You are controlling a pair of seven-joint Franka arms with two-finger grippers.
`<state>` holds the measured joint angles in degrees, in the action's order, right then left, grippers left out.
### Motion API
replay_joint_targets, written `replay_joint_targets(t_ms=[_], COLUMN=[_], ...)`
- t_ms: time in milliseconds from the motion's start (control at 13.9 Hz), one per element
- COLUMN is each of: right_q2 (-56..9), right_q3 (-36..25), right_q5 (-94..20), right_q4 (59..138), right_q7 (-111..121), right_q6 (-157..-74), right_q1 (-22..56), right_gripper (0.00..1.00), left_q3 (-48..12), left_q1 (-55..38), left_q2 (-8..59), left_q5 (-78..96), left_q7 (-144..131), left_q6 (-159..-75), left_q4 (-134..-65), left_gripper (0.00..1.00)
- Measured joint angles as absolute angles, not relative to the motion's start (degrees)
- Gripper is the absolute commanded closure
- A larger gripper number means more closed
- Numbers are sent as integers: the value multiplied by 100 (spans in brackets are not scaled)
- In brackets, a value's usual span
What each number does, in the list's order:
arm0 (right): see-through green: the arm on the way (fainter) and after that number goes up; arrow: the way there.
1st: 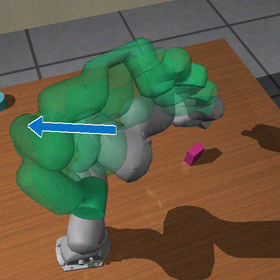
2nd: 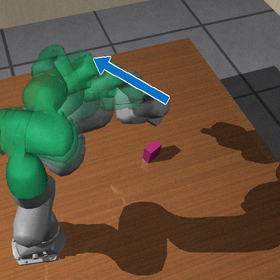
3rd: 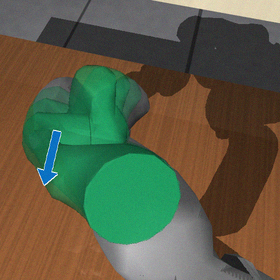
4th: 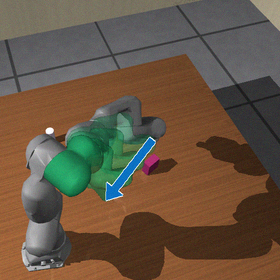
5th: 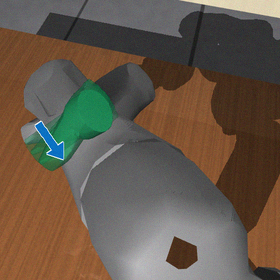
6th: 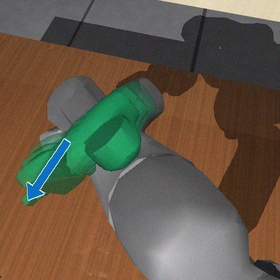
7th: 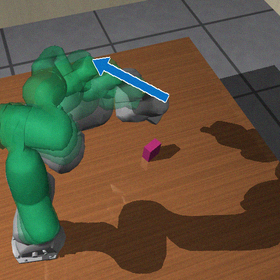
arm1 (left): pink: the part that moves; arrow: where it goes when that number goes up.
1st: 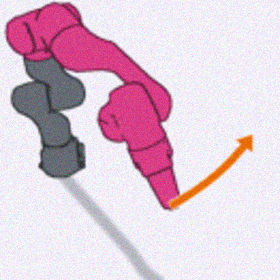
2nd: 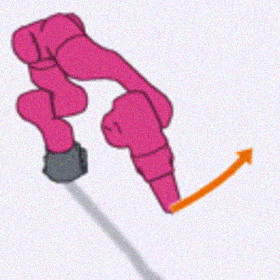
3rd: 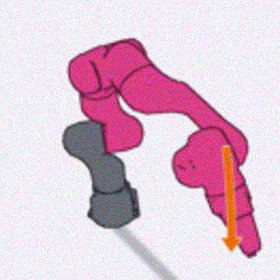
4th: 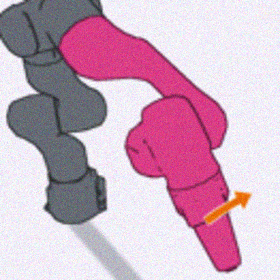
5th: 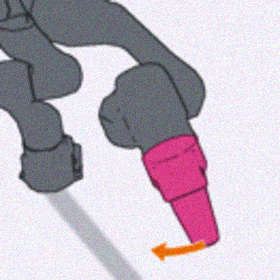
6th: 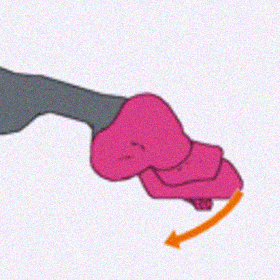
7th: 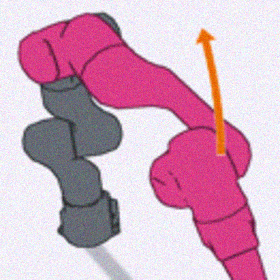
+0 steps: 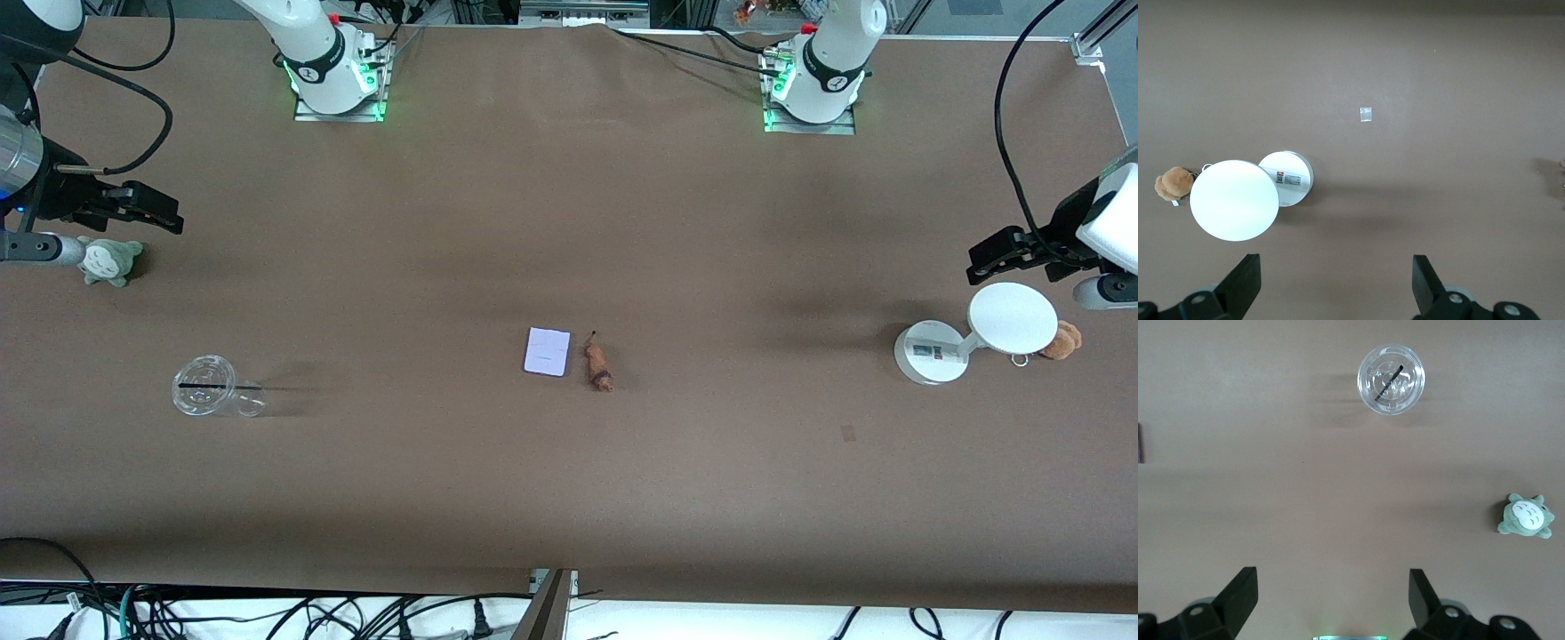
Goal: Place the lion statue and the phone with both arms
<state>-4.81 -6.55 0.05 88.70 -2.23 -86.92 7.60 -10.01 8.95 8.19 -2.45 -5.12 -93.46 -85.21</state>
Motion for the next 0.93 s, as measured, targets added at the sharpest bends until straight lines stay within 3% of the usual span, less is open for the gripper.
replay_joint_targets(t_ms=[934], right_q2=[-486], right_q3=[-666], right_q5=[5], right_q4=[8857], right_q7=[-223], right_q6=[-8692], right_q1=[753], right_gripper=[0], left_q3=[-976], left_q1=[945], left_q2=[818], left_q5=[-161], left_q7=[-528], left_q6=[-9345], left_q4=[-8511], left_gripper=[0])
